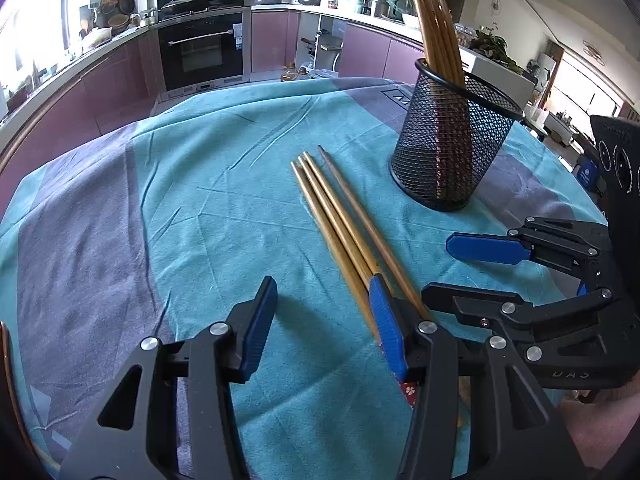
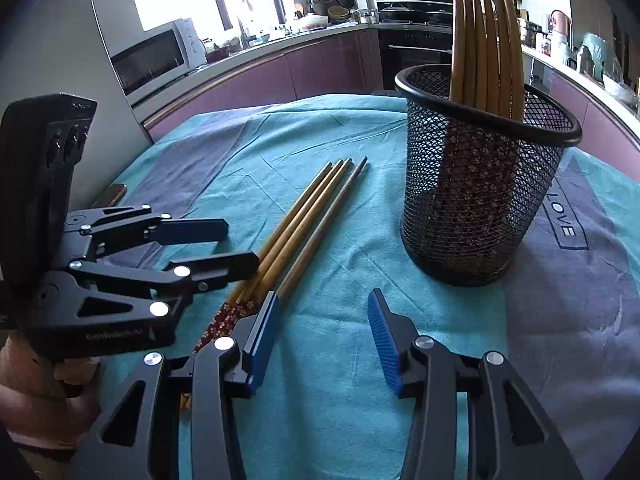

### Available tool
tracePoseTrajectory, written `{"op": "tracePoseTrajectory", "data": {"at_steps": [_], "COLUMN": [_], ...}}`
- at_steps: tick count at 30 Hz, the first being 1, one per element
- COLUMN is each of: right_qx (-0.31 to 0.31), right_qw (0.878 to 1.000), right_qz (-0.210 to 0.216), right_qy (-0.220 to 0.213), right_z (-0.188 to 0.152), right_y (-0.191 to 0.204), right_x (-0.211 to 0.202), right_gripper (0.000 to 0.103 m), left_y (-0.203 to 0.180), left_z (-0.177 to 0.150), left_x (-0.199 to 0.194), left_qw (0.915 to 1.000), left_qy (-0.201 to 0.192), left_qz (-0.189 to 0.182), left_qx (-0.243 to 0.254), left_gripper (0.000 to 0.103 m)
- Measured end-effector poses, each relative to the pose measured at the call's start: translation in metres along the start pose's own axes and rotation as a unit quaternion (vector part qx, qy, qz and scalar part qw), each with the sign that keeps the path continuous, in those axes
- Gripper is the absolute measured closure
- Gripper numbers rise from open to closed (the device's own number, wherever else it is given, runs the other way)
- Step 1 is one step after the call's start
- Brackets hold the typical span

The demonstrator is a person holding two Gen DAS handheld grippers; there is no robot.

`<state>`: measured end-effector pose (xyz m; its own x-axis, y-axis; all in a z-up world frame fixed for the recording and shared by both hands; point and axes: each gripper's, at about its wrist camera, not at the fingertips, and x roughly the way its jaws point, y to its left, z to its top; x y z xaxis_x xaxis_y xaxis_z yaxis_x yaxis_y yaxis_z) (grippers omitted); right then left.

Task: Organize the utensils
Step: 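Withdraw both tools from the cup back over the remaining chopsticks, then close the right tool on a chopstick while the left tool grasps another chopstick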

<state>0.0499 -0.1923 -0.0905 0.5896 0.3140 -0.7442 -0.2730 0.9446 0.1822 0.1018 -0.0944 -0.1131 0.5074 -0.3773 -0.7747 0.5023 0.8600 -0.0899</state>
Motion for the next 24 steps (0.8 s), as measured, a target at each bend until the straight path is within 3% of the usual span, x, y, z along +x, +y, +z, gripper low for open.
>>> {"op": "tracePoseTrajectory", "data": {"at_steps": [11, 16, 24], "right_qx": [0.004, -0.004, -0.007], "right_qw": [1.000, 1.000, 1.000], "right_qz": [0.013, 0.015, -0.001], "right_qy": [-0.003, -0.001, 0.011], "right_z": [0.0018, 0.0062, 0.0049], "right_y": [-0.0001, 0.0065, 0.0030], "right_x": [-0.0011, 0.0034, 0.0014], "right_gripper": [0.059, 0.059, 0.065], "left_y": [-0.0006, 0.0025, 0.0081], "left_z": [0.0052, 0.0061, 0.0029], "left_x": [0.0055, 0.0061, 0.0048], "left_qw": [0.9999, 0.9999, 0.9997], "left_qy": [0.010, 0.011, 0.015], "left_qz": [0.010, 0.003, -0.003], "left_qx": [0.001, -0.008, -0.016], "left_gripper": [0.064, 0.076, 0.080]}}
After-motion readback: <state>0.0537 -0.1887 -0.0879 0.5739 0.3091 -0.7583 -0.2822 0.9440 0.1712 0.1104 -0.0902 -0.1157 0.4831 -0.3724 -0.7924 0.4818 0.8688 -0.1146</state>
